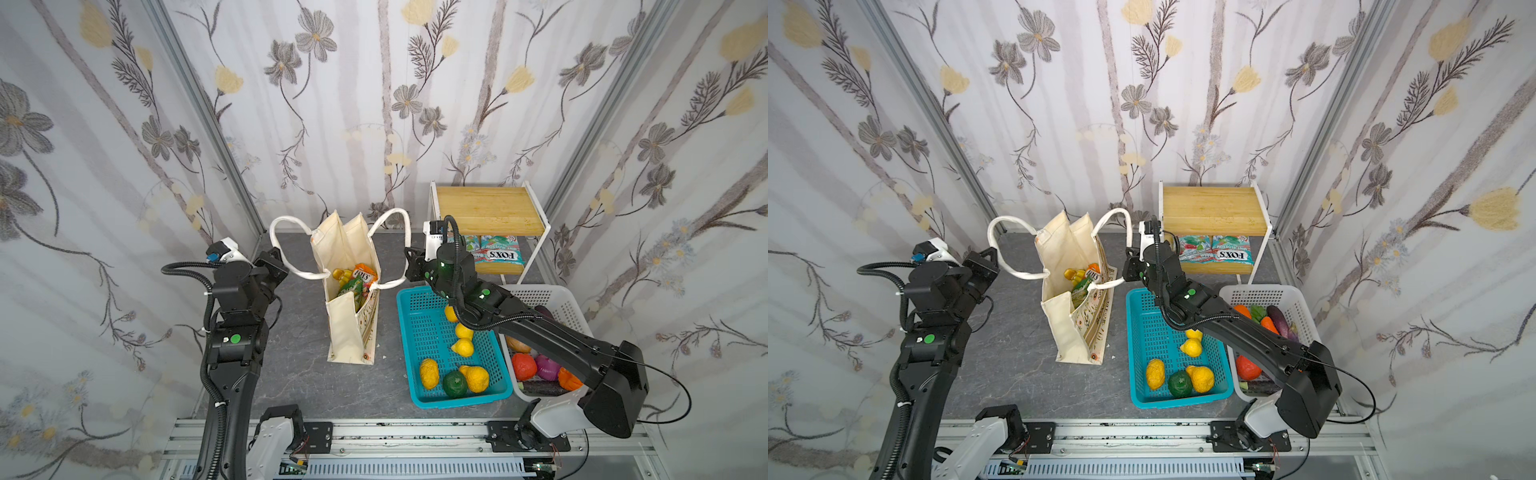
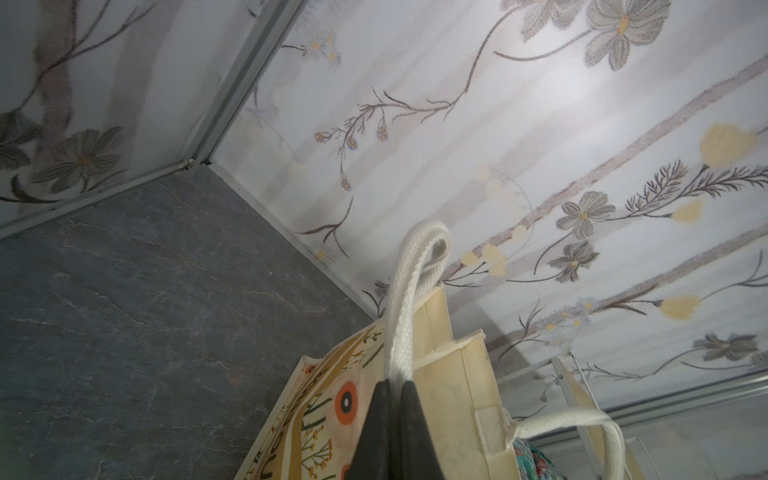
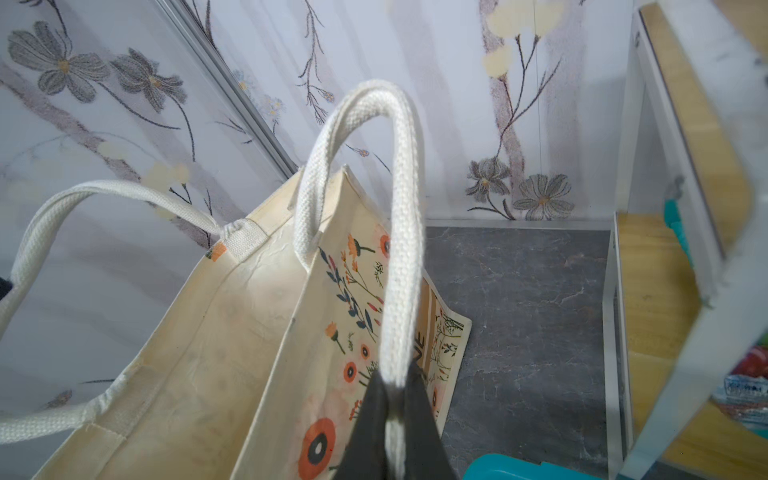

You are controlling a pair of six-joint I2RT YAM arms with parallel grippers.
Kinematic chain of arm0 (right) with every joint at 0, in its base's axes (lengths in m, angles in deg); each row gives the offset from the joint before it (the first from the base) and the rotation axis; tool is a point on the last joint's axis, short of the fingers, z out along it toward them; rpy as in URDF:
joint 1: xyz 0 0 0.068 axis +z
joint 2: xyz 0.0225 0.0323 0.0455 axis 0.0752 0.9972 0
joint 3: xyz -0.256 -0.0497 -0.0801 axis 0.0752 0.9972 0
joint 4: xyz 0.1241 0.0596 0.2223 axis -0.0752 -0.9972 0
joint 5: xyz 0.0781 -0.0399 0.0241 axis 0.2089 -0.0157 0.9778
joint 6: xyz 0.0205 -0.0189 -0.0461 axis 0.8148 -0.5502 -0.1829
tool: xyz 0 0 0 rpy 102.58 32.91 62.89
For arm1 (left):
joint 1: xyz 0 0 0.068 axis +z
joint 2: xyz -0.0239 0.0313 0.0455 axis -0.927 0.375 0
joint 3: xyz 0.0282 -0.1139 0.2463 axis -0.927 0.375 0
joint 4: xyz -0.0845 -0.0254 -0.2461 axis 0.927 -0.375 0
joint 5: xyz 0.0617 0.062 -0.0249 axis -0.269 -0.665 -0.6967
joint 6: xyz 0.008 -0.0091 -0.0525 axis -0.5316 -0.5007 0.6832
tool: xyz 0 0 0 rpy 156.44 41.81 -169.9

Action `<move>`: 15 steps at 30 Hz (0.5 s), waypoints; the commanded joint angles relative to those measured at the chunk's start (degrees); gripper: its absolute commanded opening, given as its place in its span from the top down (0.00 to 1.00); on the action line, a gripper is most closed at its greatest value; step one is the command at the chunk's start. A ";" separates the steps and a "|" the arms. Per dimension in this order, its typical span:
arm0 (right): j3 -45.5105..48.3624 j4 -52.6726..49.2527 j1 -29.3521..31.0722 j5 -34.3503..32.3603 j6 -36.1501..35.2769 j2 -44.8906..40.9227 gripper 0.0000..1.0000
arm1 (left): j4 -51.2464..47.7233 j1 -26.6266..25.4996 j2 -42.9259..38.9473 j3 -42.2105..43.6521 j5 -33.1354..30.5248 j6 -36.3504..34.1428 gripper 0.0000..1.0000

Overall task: Place the food into the grocery bag and tie it
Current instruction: 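Raise both handles and bring the grippers together above the tote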

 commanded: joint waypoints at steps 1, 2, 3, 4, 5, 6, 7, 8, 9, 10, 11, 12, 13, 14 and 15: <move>-2.28 0.13 1.52 -0.29 -9.36 0.46 1.00 | 1.44 -4.46 2.23 -3.84 1.10 -4.09 1.00; -3.05 0.06 1.71 0.39 -10.16 0.56 1.00 | 1.44 -6.21 3.07 -4.95 0.75 -4.70 1.00; -3.99 0.10 1.88 1.51 -10.90 0.73 1.00 | 1.40 -8.24 4.17 -6.18 0.54 -5.58 1.00; -4.85 0.26 2.04 3.26 -11.82 1.06 1.00 | 1.40 -10.19 5.28 -7.50 0.51 -6.39 1.00; -5.55 0.49 2.25 4.67 -12.53 1.38 1.00 | 1.39 -11.76 6.34 -8.56 0.59 -6.89 1.00; -6.49 0.75 2.55 6.62 -13.36 2.08 1.00 | 1.37 -13.53 7.49 -9.78 0.81 -7.65 1.00; -7.89 0.22 2.82 8.62 -14.44 3.07 1.00 | 1.36 -15.30 8.67 -11.21 1.10 -8.39 1.00; -9.24 -0.49 3.22 9.60 -15.37 4.16 1.00 | 1.38 -16.71 9.61 -12.17 1.21 -9.08 1.00; -11.09 -1.44 3.69 9.91 -16.40 5.26 1.00 | 1.36 -18.18 10.53 -13.48 1.22 -9.56 1.00; -12.67 -2.16 4.21 10.33 -17.44 6.60 1.00 | 1.36 -19.34 11.30 -14.42 1.00 -9.79 1.00; -13.78 -2.63 4.58 11.02 -18.36 7.68 1.00 | 1.36 -20.25 11.79 -14.97 0.71 -9.89 1.00; -14.77 -2.91 4.84 11.93 -19.14 8.75 1.00 | 1.36 -21.20 12.33 -14.98 0.39 -10.28 1.00; -15.66 -2.94 5.04 12.90 -19.66 9.74 1.00 | 1.36 -21.86 12.78 -17.14 -0.04 -10.65 1.00; -16.23 -2.90 5.11 13.79 -19.92 10.40 1.00 | 1.36 -22.42 13.05 -17.68 -0.25 -10.97 1.00; -16.98 -2.75 5.23 15.07 -20.13 11.44 1.00 | 1.36 -23.09 13.47 -18.16 -0.40 -11.12 1.00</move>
